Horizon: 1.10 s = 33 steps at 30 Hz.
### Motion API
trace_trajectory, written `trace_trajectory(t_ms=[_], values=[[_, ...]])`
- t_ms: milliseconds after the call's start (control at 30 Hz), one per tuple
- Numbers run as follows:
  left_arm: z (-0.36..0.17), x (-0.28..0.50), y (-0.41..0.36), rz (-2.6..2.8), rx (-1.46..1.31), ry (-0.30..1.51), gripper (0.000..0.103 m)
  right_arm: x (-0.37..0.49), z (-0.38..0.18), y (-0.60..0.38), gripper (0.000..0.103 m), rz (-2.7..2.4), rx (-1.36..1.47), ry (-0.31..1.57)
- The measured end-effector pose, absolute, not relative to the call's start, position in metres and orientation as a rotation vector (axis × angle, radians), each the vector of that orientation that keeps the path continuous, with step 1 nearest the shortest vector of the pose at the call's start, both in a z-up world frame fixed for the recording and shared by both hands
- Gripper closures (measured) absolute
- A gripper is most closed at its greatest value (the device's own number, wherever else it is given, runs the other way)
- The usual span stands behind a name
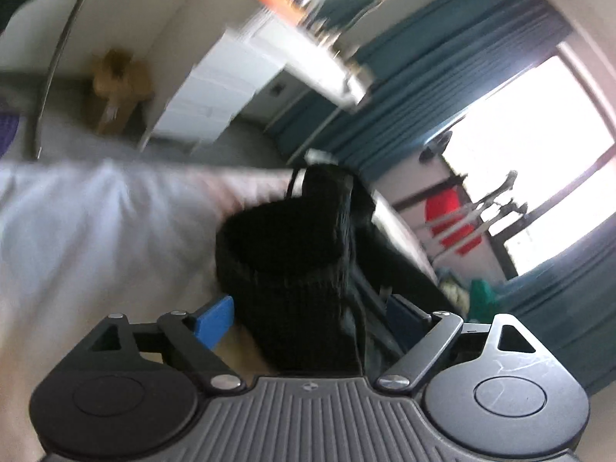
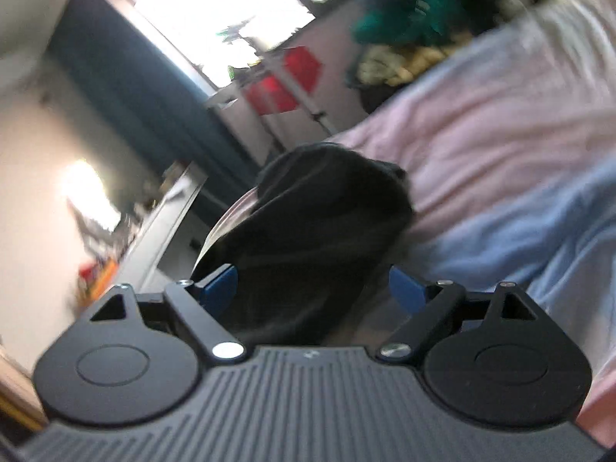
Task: Fold clothes
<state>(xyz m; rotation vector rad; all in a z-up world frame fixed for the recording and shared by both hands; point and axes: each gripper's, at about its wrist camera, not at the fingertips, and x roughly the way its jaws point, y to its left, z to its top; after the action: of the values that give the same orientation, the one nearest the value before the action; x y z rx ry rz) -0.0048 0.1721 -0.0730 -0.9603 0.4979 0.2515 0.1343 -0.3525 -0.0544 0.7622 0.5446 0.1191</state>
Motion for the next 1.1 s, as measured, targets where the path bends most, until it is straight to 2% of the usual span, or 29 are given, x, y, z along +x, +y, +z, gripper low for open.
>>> trace_trajectory(t_ms=[200, 367, 500, 533, 600, 633, 667, 700, 967, 1100], values=[[-0.109, 0.026, 0.148, 0.222, -1.034, 0.636, 0.015, 0.203, -0.108, -0.37, 0.014, 0.075, 0.872, 0.642], [-0.122, 0.069, 0.161, 0.208, -1.059, 0.608, 0.016, 0.263, -0.15, -0.359, 0.015, 0.089, 0.914, 0.655], [-0.135, 0.086, 0.173, 0.203, -1.116, 0.587, 0.016, 0.304, -0.164, -0.345, 0.014, 0.084, 0.936, 0.574], [-0.136, 0.086, 0.173, 0.2, -1.11, 0.573, 0.016, 0.31, -0.161, -0.339, 0.017, 0.077, 0.918, 0.547], [-0.135, 0.086, 0.171, 0.194, -1.093, 0.545, 0.018, 0.317, -0.145, -0.322, 0.039, 0.031, 0.836, 0.472], [-0.135, 0.086, 0.171, 0.195, -1.088, 0.537, 0.022, 0.32, -0.135, -0.314, 0.047, 0.008, 0.791, 0.441], [-0.135, 0.085, 0.171, 0.195, -1.083, 0.528, 0.026, 0.32, -0.124, -0.305, 0.064, -0.015, 0.737, 0.424], [-0.135, 0.084, 0.172, 0.195, -1.083, 0.522, 0.028, 0.321, -0.113, -0.297, 0.072, -0.038, 0.684, 0.408], [-0.135, 0.064, 0.19, 0.176, -1.159, 0.509, 0.076, 0.262, -0.019, -0.267, 0.085, -0.089, 0.487, 0.289], [-0.122, 0.042, 0.207, 0.122, -1.217, 0.427, 0.081, 0.215, 0.022, -0.26, 0.087, -0.095, 0.37, 0.207]])
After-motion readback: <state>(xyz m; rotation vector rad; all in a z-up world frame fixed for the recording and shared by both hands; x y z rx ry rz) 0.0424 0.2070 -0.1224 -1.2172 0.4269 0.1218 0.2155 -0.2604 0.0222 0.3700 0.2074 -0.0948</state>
